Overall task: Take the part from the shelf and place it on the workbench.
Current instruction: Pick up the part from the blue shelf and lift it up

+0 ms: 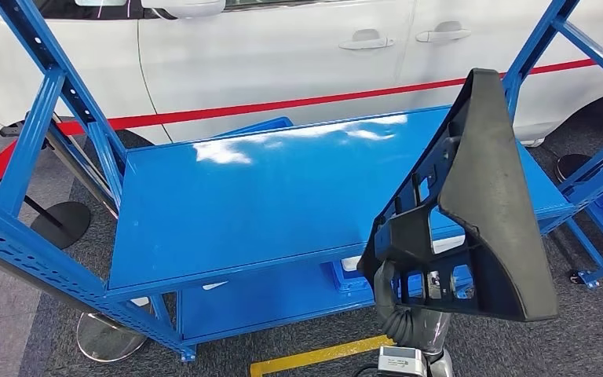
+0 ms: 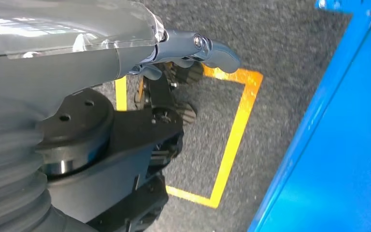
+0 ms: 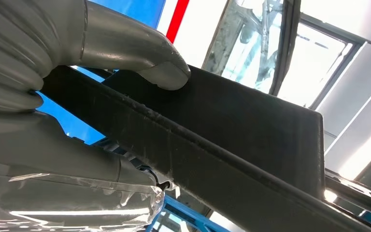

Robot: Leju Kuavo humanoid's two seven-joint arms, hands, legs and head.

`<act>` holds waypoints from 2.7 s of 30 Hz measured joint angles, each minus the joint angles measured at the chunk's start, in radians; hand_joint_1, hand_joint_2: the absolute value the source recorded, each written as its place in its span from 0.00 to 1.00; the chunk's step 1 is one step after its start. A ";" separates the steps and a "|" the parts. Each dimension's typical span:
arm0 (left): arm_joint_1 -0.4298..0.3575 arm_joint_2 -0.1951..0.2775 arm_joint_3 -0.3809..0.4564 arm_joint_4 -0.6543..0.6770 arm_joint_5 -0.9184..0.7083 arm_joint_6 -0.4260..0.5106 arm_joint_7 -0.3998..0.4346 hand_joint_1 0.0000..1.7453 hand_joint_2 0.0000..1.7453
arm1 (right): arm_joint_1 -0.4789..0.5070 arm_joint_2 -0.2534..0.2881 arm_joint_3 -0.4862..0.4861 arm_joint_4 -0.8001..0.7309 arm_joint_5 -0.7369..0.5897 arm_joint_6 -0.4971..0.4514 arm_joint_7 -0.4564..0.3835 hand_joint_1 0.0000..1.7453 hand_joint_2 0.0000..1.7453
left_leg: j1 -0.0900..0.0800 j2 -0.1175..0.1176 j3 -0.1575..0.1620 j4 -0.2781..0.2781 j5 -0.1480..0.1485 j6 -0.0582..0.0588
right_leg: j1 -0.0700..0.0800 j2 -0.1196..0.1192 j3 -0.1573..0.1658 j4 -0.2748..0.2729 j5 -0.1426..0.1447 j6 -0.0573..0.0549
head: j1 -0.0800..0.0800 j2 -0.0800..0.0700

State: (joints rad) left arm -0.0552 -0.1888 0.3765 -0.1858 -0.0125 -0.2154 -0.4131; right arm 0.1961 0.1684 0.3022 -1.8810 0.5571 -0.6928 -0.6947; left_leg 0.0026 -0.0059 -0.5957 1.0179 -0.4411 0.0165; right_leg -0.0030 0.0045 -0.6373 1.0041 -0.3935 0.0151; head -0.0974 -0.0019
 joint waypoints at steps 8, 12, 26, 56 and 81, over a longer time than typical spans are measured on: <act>0.001 0.000 0.000 0.000 -0.003 -0.022 -0.007 0.00 1.00 | 0.000 -0.001 0.002 0.003 -0.001 0.000 0.000 1.00 1.00 | 0.000 0.000 0.000 0.000 0.000 0.000 | 0.000 0.000 0.000 0.000 0.000 0.000 | 0.000 0.000; 0.001 0.000 0.000 0.000 -0.003 -0.023 -0.008 0.00 1.00 | 0.000 -0.001 0.002 0.004 -0.001 0.000 0.000 1.00 1.00 | 0.000 0.000 0.000 0.000 0.000 0.000 | 0.000 0.000 0.000 0.000 0.000 0.000 | 0.000 0.000; 0.003 0.002 -0.002 0.000 -0.042 0.037 0.022 0.00 1.00 | 0.003 -0.005 0.032 0.047 -0.042 0.000 0.000 1.00 1.00 | -0.007 0.000 0.000 0.004 -0.004 0.008 | -0.007 -0.001 0.004 -0.001 0.001 0.008 | 0.000 0.000; 0.002 0.001 -0.001 0.000 -0.049 0.040 0.021 0.00 1.00 | -0.011 -0.027 0.033 0.098 -0.081 -0.002 0.000 1.00 1.00 | 0.004 0.004 0.098 0.017 -0.081 -0.018 | -0.001 -0.004 -0.001 0.007 0.001 -0.018 | -0.001 0.000; 0.007 0.000 -0.002 0.000 -0.069 0.041 0.014 0.00 1.00 | -0.015 -0.037 0.032 0.102 -0.082 -0.002 0.000 1.00 1.00 | 0.005 0.011 -0.100 0.254 -0.145 -0.036 | 0.000 -0.008 0.076 -0.031 -0.038 -0.038 | -0.001 0.000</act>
State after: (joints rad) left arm -0.0483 -0.1884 0.3746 -0.1854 -0.0811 -0.1746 -0.3990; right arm 0.1812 0.1309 0.3344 -1.7785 0.4750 -0.6943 -0.6943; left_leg 0.0073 0.0046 -0.6957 1.2721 -0.5863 -0.0193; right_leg -0.0030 -0.0033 -0.5614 0.9735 -0.4319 -0.0230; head -0.0979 -0.0019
